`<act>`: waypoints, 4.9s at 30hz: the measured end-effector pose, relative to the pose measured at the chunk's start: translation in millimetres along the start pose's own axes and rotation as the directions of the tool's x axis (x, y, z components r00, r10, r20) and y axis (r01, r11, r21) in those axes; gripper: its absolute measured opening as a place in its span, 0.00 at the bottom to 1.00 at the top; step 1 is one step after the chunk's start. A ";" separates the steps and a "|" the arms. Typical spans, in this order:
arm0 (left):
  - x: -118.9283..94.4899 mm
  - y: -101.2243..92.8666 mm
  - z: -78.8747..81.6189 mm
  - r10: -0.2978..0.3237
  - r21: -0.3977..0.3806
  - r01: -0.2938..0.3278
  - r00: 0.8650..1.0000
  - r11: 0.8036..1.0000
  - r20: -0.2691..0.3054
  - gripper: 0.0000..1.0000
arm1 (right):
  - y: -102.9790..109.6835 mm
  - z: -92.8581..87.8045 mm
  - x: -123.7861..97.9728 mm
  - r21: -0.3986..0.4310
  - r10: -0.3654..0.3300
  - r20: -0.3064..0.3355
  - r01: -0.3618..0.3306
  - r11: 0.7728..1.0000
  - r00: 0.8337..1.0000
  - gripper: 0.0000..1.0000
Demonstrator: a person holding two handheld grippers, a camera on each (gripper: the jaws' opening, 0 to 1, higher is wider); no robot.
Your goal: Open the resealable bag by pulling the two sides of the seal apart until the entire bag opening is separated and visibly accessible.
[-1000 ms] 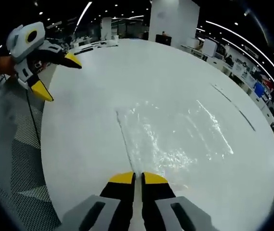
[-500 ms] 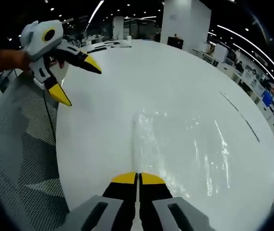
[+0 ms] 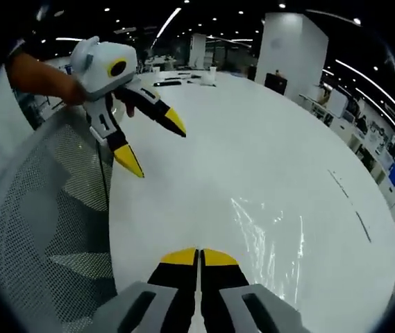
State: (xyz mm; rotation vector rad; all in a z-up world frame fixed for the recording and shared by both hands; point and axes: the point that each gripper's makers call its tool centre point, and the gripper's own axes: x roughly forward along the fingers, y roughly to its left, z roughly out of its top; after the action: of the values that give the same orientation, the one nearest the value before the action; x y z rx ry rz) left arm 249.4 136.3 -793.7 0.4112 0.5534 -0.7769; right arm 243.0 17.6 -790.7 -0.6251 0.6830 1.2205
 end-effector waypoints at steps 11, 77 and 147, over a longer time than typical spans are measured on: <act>13.1 -5.3 8.9 -0.042 0.084 0.044 0.999 0.995 -0.019 0.44 | 16.6 28.0 -12.7 -0.037 0.038 0.058 -0.036 0.999 0.998 0.00; 14.7 -39.7 20.0 -0.232 0.178 0.233 0.972 0.956 -0.026 0.00 | 19.2 20.5 -30.5 -0.043 0.030 0.072 -0.027 0.999 0.997 0.00; 0.8 -57.6 42.4 -0.294 0.221 0.296 0.955 0.929 -0.039 0.00 | 45.1 46.2 15.3 -0.035 0.085 -0.019 -0.085 0.996 0.996 0.00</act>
State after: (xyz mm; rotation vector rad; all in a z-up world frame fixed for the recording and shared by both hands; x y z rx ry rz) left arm 220.0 75.8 -769.4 0.5467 0.5404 -1.1356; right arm 208.4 72.1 -775.3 -0.6430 0.7098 1.3098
